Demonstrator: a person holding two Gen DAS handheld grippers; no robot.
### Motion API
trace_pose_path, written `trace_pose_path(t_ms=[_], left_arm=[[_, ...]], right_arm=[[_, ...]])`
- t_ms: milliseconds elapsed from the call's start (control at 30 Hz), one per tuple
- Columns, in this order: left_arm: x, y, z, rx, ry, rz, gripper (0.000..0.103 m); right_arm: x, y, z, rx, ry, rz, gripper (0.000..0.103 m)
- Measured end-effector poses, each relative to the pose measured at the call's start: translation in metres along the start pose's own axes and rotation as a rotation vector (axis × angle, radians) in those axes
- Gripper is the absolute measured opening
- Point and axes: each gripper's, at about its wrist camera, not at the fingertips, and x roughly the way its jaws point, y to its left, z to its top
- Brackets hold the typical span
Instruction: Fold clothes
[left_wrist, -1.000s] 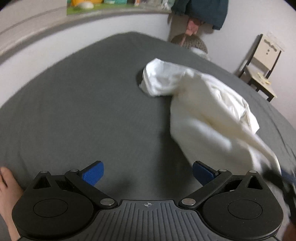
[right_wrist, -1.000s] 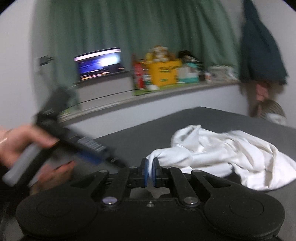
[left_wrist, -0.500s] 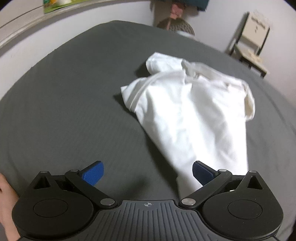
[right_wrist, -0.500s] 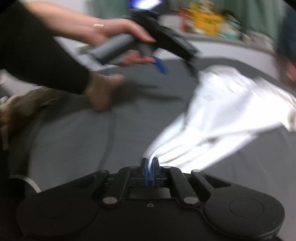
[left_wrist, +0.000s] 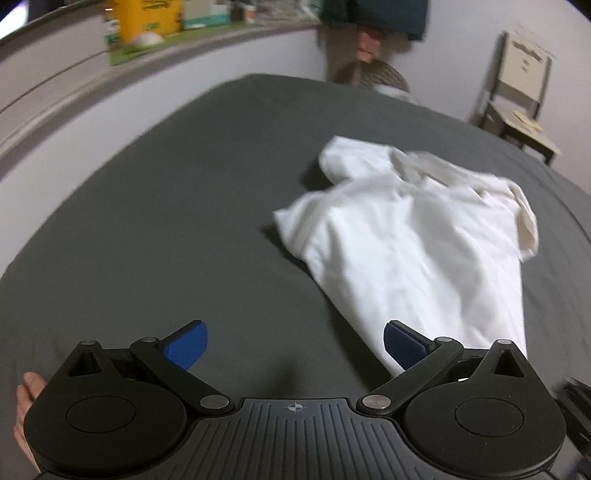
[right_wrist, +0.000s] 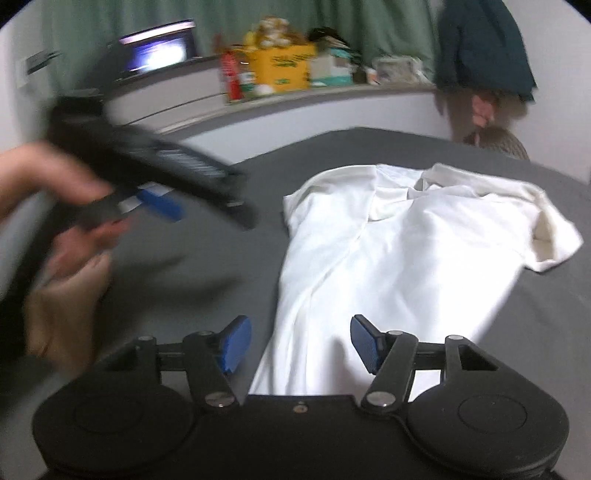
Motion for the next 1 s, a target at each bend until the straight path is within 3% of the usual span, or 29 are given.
trace_pose_path(t_ms=[100, 200, 300, 400, 467, 600, 733, 833, 900, 1000], left_arm=[[-0.002, 0.014, 0.002, -0.041, -0.016, 0.01, 0.103], [-0.001, 0.029, 0.002, -0.094, -0.01, 0.014, 0.103], [-0.001, 0.043, 0.002, -0.169, -0.015, 0.024, 0.103], [-0.006, 0.055, 0.003, -0.24, -0.043, 0.033, 0.103], [-0.009, 0.061, 0.003, -0.275, -0.058, 0.024, 0.103], [-0.012, 0.063, 0.001, -0.298, -0.06, -0.026, 0.103], [-0.008, 0.053, -0.001, -0.244, -0.034, -0.055, 0.103], [-0.004, 0.04, -0.002, -0.181, -0.017, -0.065, 0.103], [-0.001, 0.032, -0.003, -0.142, 0.003, -0.07, 0.103], [0.005, 0.021, -0.005, -0.074, 0.032, -0.058, 0.103]], right_arm=[[0.054, -0.004, 0.019, 0.083, 0.057, -0.027, 0.042], [0.077, -0.008, 0.026, 0.144, 0.045, -0.007, 0.006], [0.068, -0.005, 0.033, 0.115, -0.02, 0.064, 0.005], [0.022, 0.007, 0.026, 0.045, -0.111, 0.259, 0.005], [-0.011, 0.015, 0.013, 0.002, -0.104, 0.374, 0.005], [-0.082, 0.03, -0.032, -0.125, -0.025, 0.563, 0.005], [-0.13, 0.041, -0.081, -0.18, 0.182, 0.689, 0.005], [-0.143, 0.045, -0.113, -0.217, 0.328, 0.708, 0.005], [-0.146, 0.04, -0.124, -0.204, 0.38, 0.654, 0.006], [-0.149, 0.023, -0.113, -0.148, 0.326, 0.553, 0.013]])
